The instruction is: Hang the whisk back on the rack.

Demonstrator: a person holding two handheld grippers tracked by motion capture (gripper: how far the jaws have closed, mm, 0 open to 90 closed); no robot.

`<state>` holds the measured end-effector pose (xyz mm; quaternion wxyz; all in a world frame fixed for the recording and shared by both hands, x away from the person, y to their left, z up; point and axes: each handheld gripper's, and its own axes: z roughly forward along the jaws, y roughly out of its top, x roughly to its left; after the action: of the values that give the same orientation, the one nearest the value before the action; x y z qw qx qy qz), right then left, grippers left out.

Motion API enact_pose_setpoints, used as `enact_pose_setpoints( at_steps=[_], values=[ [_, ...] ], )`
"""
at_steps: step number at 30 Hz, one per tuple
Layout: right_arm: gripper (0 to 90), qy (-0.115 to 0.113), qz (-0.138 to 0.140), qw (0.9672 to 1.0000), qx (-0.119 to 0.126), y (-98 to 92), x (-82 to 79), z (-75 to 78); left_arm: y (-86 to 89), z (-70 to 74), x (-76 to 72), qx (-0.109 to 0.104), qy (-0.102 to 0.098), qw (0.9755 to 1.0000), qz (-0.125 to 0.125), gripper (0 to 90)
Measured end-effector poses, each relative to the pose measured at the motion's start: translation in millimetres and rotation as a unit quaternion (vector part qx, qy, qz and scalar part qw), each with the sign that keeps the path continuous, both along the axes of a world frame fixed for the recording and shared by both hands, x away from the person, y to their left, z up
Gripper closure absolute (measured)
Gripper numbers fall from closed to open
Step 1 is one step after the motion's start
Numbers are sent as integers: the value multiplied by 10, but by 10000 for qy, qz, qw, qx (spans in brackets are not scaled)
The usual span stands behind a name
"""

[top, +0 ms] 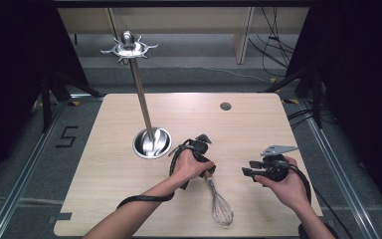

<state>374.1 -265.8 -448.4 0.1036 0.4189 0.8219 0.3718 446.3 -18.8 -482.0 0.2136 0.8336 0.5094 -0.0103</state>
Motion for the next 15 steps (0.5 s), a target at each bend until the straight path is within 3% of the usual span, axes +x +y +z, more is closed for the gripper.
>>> enact_pose_setpoints(
  at_steps=[2, 3, 5, 7, 8, 9, 10, 11, 12, 13, 15],
  values=[
    [561, 43, -9, 10000, 12, 0, -8, 2, 21, 12, -2, 161, 60, 9997, -180, 477],
    [560, -25, -83, 9998, 155, 14, -10, -20, 21, 12, -2, 161, 60, 9997, -180, 520],
    [560, -57, -32, 10000, 45, -9, -1, -5, 77, 35, -17, 491, 57, 9971, -574, 595],
    [560, -39, -33, 10000, 62, -9, -2, -7, 119, 47, -29, 653, -9, 9955, -691, 628],
    [560, -39, -33, 10000, 62, -9, -2, -7, 119, 47, -29, 653, -9, 9955, -691, 641],
    [560, -56, -18, 10000, 42, -4, 1, -12, 174, 62, -36, 760, 27, 9939, -794, 653],
    [559, -68, -67, 9998, 173, 16, -3, -28, 193, 56, -40, 779, -30, 9934, -836, 662],
    [559, -24, -3, 10000, 40, 5, -1, -8, 212, 64, -47, 850, -16, 9926, -866, 668],
    [558, -98, -34, 9999, 110, 17, 3, -25, 226, 42, -58, 805, -131, 9931, -844, 673],
    [557, 55, 5, 10000, -10, 8, -7, 4, 247, 64, -55, 891, -18, 9919, -910, 674],
    [557, 42, 11, 10000, -33, 9, -5, 4, 260, 49, -60, 855, -55, 9922, -905, 666]
  ],
)
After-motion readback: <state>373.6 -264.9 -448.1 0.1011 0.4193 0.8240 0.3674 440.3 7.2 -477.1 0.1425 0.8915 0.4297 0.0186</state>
